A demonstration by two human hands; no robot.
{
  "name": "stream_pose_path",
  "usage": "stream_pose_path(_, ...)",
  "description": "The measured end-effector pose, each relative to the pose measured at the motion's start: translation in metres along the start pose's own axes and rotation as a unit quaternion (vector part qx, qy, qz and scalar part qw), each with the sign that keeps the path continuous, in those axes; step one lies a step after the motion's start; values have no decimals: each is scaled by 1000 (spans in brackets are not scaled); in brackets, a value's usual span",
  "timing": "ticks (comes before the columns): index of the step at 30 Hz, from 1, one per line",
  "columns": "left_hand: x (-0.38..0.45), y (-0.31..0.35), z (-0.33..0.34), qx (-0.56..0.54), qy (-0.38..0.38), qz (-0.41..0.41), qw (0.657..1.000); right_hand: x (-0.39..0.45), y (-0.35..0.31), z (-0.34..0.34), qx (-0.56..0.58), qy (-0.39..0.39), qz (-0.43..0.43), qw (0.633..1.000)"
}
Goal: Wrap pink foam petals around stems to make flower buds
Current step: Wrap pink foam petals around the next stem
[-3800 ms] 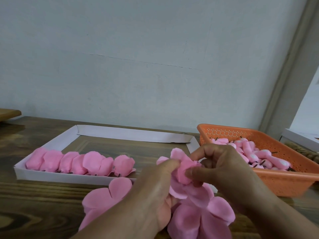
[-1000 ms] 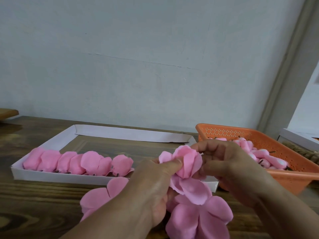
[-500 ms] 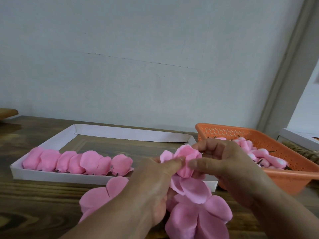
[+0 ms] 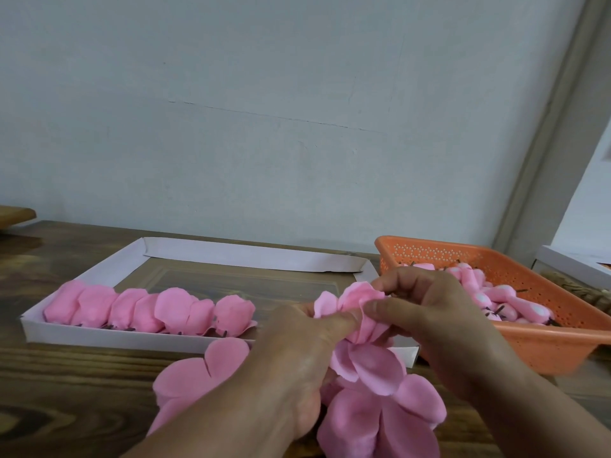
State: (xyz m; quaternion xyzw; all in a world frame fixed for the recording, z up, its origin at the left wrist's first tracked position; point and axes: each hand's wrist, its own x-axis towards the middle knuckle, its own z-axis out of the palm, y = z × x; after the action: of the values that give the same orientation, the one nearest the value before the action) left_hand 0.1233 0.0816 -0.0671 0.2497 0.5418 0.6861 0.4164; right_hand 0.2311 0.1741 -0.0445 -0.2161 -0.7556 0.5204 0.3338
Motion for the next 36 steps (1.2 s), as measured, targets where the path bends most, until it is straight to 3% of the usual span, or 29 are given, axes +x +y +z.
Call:
stream_pose_path(8, -1, 1, -1, 19, -39, -23, 999, 1, 3, -1, -25, 25, -1, 999)
stream_pose_path(13, 6, 5, -4, 30, -1, -30, 999, 2, 5, 0, -34, 36, -4, 999)
stream_pose_path(18, 8, 12, -10, 12, -26, -77, 997, 1, 4, 1, -51, 6, -15, 999)
stream_pose_path(22, 9, 9, -8, 56, -35, -40, 997, 0, 1, -1, -125, -47, -21, 991)
stream_pose_path(26, 6, 1, -4, 43, -74, -49, 995, -2, -3, -1, -222, -76, -34, 971)
stream_pose_path(36, 5, 5, -6, 44, -197, -82, 976, -7, -5, 10, -222, -81, -73, 969)
